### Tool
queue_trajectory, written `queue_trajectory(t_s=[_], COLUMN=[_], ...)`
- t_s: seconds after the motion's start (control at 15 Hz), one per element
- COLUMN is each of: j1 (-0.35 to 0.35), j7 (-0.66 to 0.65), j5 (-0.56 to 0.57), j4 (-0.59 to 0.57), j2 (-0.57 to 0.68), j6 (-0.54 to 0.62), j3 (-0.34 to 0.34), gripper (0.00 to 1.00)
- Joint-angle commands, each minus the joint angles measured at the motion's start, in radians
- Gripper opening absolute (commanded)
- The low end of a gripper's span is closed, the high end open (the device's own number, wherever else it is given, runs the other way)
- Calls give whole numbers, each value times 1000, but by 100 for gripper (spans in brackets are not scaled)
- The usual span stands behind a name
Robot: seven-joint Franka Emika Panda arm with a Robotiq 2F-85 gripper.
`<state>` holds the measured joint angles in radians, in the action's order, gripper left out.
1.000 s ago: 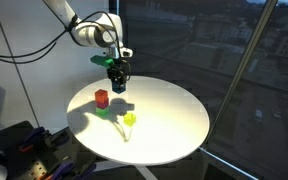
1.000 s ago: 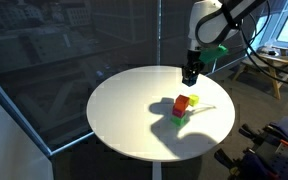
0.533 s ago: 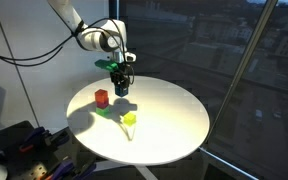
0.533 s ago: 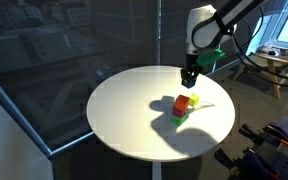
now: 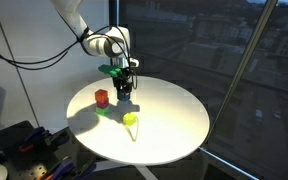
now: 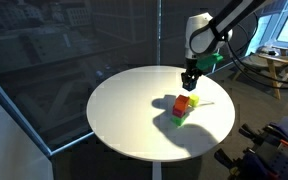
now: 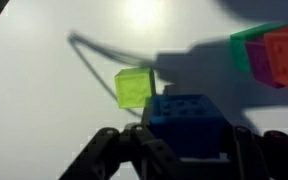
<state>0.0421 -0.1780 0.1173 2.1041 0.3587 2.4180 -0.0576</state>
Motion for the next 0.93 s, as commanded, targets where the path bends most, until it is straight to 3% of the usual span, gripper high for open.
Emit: queue_trajectory(t_s=[0.0, 0.53, 0.6, 0.87], j1=[-11, -7, -7, -6], j7=[23, 4, 4, 4], j5=[4, 0, 0, -1], j4=[-37, -16, -16, -14], j2=[23, 24, 25, 29], j6=[-24, -2, -2, -1], j3=[-3, -4, -4, -4], gripper=[31, 31, 56, 56])
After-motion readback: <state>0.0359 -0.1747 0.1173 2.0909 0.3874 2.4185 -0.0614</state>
